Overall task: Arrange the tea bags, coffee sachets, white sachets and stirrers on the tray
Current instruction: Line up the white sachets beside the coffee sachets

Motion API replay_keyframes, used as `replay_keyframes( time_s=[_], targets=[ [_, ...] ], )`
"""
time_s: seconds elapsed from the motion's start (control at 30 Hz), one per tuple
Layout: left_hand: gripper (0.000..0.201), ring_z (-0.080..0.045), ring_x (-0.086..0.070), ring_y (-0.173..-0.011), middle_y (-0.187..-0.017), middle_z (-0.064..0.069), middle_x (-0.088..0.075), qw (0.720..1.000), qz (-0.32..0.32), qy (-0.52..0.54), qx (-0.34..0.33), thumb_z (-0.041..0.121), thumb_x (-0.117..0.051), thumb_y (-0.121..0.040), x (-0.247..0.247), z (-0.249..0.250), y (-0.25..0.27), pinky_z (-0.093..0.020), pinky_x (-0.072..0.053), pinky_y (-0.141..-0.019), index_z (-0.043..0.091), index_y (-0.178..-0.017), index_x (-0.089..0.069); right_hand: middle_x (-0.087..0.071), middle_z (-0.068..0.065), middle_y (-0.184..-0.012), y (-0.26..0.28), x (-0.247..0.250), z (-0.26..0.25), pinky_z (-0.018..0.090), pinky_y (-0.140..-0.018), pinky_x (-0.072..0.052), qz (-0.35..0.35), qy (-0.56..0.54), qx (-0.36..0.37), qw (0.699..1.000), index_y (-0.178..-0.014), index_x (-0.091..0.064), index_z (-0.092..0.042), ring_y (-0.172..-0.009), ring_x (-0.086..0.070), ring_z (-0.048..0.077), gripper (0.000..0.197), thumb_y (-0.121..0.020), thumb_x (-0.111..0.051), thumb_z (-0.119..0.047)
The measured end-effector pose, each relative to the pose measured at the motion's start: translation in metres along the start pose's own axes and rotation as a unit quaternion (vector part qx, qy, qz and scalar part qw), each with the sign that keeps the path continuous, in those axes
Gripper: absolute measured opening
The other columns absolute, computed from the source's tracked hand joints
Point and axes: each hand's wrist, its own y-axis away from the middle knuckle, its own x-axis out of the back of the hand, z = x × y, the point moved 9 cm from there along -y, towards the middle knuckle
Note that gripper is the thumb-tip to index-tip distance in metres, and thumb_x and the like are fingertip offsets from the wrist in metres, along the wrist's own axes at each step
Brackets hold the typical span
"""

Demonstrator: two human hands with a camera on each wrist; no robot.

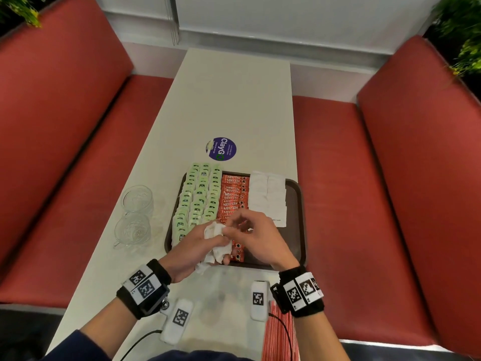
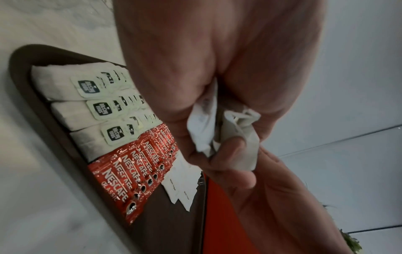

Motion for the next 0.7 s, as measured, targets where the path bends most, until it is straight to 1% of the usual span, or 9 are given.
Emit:
replay_keyframes(
  time_s=[0.1, 0.17, 0.2, 0.3, 0.37, 0.47, 0.57, 0.63, 0.7],
  targets=[
    [0.021, -0.033, -0.067, -0.076, -0.102, -0.032, -0.073, 0.999, 0.036, -0.012, -0.021, 0.009, -0.070, -0.103, 0.010, 0.002, 0.000, -0.033, -0.056, -0.065, 0.002, -0.121, -0.063, -0.077, -0.007, -0.099, 0.002, 0.011, 0.006, 0.031, -0.084, -0.061, 0.050, -0.031, -0.011, 0.998, -0.099, -0.073, -0.025, -0.091, -0.072, 0.013, 0.008, -0.101, -0.080, -0.030],
    [0.017, -0.032, -0.064, -0.074, -0.096, -0.030, -0.074, 0.997, 0.070, 0.002, -0.039, 0.009, -0.073, -0.101, 0.018, 0.003, -0.001, -0.034, -0.054, -0.062, 0.002, -0.112, -0.063, -0.077, 0.001, -0.097, 0.006, 0.017, 0.012, 0.033, -0.080, -0.063, 0.079, -0.084, -0.035, 0.993, -0.101, -0.071, -0.022, -0.088, -0.075, 0.022, 0.010, -0.102, -0.078, -0.029],
    [0.015, -0.031, -0.063, -0.073, -0.094, -0.029, -0.073, 0.995, 0.085, 0.012, -0.049, 0.010, -0.074, -0.100, 0.022, 0.004, -0.001, -0.035, -0.053, -0.062, 0.004, -0.109, -0.064, -0.077, 0.005, -0.095, 0.008, 0.017, 0.015, 0.034, -0.079, -0.064, 0.084, -0.103, -0.046, 0.990, -0.102, -0.070, -0.020, -0.086, -0.076, 0.027, 0.011, -0.103, -0.077, -0.028],
    [0.014, -0.030, -0.060, -0.074, -0.092, -0.025, -0.071, 0.990, 0.117, 0.038, -0.069, 0.022, -0.079, -0.099, 0.031, 0.005, -0.002, -0.035, -0.046, -0.065, 0.014, -0.101, -0.067, -0.079, 0.010, -0.094, 0.015, 0.011, 0.023, 0.044, -0.086, -0.066, 0.095, -0.140, -0.066, 0.983, -0.102, -0.070, -0.013, -0.086, -0.078, 0.033, 0.013, -0.101, -0.080, -0.023],
    [0.020, -0.029, -0.060, -0.075, -0.090, -0.021, -0.070, 0.989, 0.124, 0.027, -0.074, 0.028, -0.081, -0.096, 0.032, 0.005, -0.002, -0.037, -0.047, -0.066, 0.015, -0.100, -0.067, -0.079, 0.013, -0.093, 0.019, 0.009, 0.027, 0.041, -0.084, -0.066, 0.109, -0.185, -0.072, 0.974, -0.103, -0.070, -0.008, -0.086, -0.079, 0.034, 0.014, -0.100, -0.080, -0.017],
    [0.028, -0.027, -0.063, -0.075, -0.089, -0.017, -0.071, 0.990, 0.120, -0.003, -0.074, 0.023, -0.085, -0.092, 0.027, 0.003, -0.002, -0.038, -0.054, -0.067, 0.007, -0.106, -0.067, -0.080, 0.015, -0.094, 0.025, 0.007, 0.031, 0.035, -0.082, -0.064, 0.127, -0.231, -0.079, 0.961, -0.107, -0.068, -0.003, -0.087, -0.079, 0.034, 0.017, -0.101, -0.078, -0.015],
    [0.029, -0.028, -0.066, -0.079, -0.099, -0.019, -0.076, 0.991, 0.109, -0.006, -0.077, 0.016, -0.086, -0.091, 0.022, 0.000, -0.005, -0.041, -0.056, -0.073, 0.006, -0.115, -0.072, -0.081, 0.014, -0.096, 0.026, 0.006, 0.034, 0.041, -0.086, -0.066, 0.128, -0.225, -0.080, 0.963, -0.108, -0.068, -0.007, -0.088, -0.080, 0.034, 0.017, -0.101, -0.079, -0.017],
    [0.023, -0.028, -0.065, -0.077, -0.098, -0.019, -0.076, 0.991, 0.111, -0.010, -0.076, 0.017, -0.085, -0.093, 0.021, 0.000, -0.007, -0.041, -0.054, -0.073, 0.009, -0.112, -0.073, -0.081, 0.011, -0.095, 0.027, 0.008, 0.037, 0.044, -0.086, -0.067, 0.132, -0.197, -0.082, 0.968, -0.107, -0.069, -0.013, -0.087, -0.080, 0.032, 0.017, -0.099, -0.082, -0.020],
    [0.014, -0.027, -0.064, -0.074, -0.093, -0.017, -0.075, 0.990, 0.118, -0.020, -0.073, 0.017, -0.081, -0.096, 0.020, -0.001, -0.008, -0.039, -0.053, -0.070, 0.011, -0.105, -0.072, -0.081, 0.010, -0.093, 0.028, 0.013, 0.042, 0.041, -0.083, -0.067, 0.141, -0.176, -0.088, 0.970, -0.106, -0.069, -0.015, -0.084, -0.080, 0.030, 0.018, -0.097, -0.084, -0.022]
  ],
)
